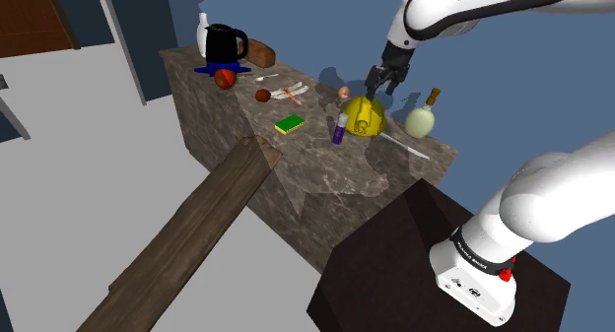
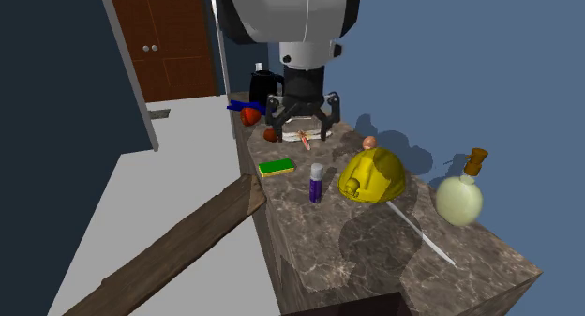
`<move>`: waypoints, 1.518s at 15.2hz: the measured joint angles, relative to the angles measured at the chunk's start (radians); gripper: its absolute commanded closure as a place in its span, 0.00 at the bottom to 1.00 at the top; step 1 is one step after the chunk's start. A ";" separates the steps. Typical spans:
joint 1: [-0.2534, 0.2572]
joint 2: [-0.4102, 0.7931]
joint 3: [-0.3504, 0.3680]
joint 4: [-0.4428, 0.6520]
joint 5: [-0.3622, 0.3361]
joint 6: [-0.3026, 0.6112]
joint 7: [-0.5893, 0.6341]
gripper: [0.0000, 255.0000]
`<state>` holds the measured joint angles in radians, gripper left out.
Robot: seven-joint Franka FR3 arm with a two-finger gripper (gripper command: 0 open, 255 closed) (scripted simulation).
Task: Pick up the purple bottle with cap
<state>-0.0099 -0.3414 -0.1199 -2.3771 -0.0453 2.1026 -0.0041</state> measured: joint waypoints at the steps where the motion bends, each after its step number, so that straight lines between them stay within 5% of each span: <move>1: -0.001 0.047 -0.007 0.014 0.003 0.030 -0.009 0.00; 12: -0.025 0.488 -0.052 0.244 0.077 0.213 -0.112 0.00; 23: -0.085 0.849 -0.041 0.520 0.148 0.272 -0.187 0.00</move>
<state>-0.0945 0.5078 -0.1606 -1.8570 0.1030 2.3747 -0.1911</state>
